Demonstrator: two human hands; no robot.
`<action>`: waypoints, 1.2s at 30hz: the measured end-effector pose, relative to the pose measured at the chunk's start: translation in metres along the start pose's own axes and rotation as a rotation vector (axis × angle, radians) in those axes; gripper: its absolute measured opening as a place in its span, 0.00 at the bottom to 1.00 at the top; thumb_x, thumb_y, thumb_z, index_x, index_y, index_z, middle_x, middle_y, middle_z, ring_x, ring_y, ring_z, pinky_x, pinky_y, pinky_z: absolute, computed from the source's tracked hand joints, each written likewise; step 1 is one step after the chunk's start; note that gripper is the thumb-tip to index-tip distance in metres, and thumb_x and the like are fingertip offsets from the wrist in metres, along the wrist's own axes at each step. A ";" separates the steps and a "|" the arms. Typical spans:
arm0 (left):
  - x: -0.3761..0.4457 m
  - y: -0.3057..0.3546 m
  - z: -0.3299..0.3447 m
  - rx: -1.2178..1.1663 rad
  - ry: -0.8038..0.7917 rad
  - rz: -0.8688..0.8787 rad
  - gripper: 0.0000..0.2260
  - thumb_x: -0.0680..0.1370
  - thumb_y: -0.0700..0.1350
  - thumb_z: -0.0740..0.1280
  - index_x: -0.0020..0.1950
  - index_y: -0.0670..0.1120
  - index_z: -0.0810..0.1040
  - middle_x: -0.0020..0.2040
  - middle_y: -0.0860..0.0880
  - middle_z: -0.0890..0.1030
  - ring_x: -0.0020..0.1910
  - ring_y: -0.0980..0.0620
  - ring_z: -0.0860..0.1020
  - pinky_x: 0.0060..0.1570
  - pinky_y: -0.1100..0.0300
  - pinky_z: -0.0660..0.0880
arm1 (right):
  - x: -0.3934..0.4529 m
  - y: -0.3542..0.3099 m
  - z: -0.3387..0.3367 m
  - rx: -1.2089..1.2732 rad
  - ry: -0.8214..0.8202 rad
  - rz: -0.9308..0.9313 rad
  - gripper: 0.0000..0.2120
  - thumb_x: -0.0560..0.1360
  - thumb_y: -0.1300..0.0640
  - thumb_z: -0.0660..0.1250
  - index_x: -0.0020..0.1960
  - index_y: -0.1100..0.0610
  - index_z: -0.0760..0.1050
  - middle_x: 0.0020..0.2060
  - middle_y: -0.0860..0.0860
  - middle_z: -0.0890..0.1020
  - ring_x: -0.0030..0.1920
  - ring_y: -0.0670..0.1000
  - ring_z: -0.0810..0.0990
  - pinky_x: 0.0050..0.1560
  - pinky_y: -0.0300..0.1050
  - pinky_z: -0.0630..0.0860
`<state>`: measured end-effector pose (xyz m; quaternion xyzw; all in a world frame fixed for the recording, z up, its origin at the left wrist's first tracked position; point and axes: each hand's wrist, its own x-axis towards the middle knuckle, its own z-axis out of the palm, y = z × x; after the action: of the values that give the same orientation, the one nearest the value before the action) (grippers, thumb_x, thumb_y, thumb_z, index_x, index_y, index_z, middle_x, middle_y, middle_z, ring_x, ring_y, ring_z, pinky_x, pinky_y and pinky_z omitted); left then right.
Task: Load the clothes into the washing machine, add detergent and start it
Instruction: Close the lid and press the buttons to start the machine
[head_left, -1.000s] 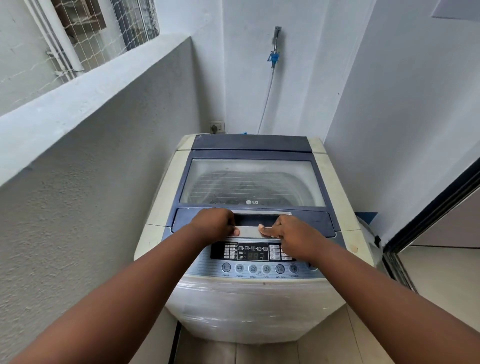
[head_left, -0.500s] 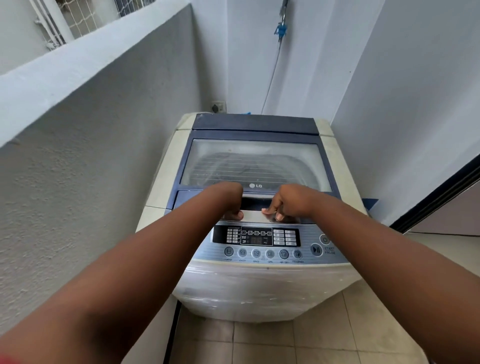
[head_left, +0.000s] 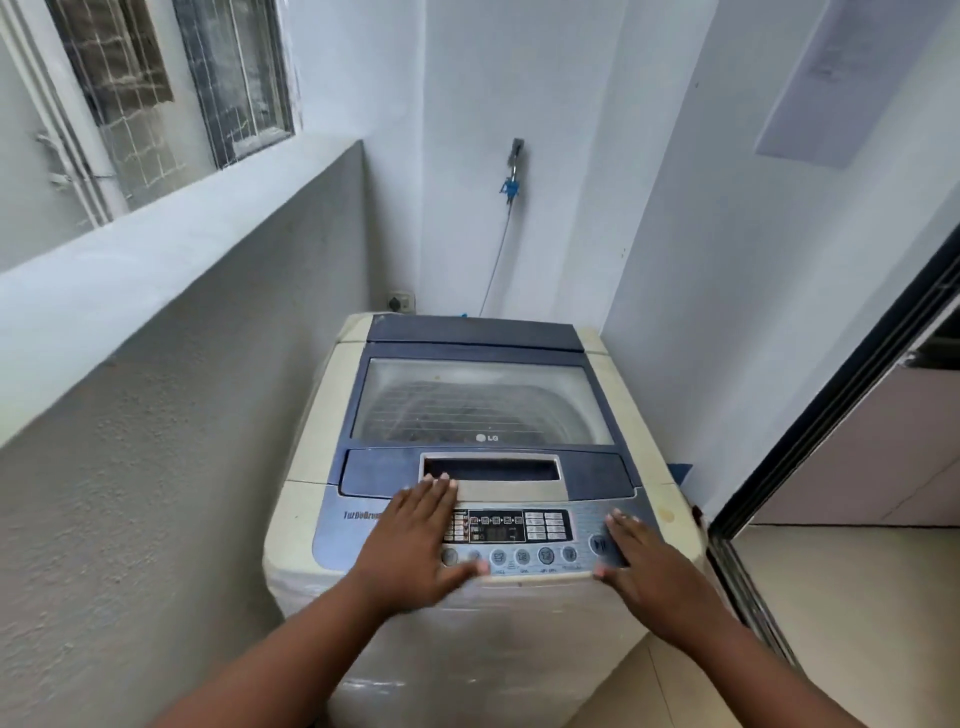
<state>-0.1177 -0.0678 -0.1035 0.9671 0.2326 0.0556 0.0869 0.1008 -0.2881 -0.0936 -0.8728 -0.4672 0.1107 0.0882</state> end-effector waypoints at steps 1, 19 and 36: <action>-0.008 0.001 0.001 0.039 0.003 0.017 0.53 0.67 0.80 0.42 0.77 0.41 0.55 0.77 0.47 0.51 0.77 0.47 0.53 0.74 0.52 0.47 | -0.001 0.000 0.001 0.007 -0.009 0.008 0.37 0.76 0.40 0.61 0.78 0.54 0.51 0.77 0.47 0.54 0.77 0.47 0.49 0.74 0.41 0.49; -0.011 -0.018 0.006 0.154 -0.154 -0.193 0.59 0.62 0.82 0.52 0.68 0.31 0.68 0.69 0.34 0.71 0.69 0.36 0.68 0.73 0.53 0.42 | 0.001 0.023 0.010 0.128 0.132 -0.104 0.40 0.68 0.39 0.70 0.75 0.51 0.61 0.75 0.48 0.63 0.76 0.46 0.58 0.73 0.42 0.57; -0.011 -0.027 0.013 0.187 0.012 -0.106 0.61 0.60 0.83 0.49 0.78 0.41 0.43 0.78 0.46 0.42 0.77 0.50 0.40 0.74 0.57 0.36 | 0.005 0.016 -0.002 -0.105 0.071 -0.098 0.36 0.73 0.40 0.66 0.76 0.51 0.59 0.76 0.47 0.61 0.72 0.50 0.66 0.66 0.44 0.68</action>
<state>-0.1373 -0.0511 -0.1226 0.9570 0.2879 0.0350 -0.0022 0.1167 -0.2927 -0.0960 -0.8557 -0.5110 0.0508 0.0641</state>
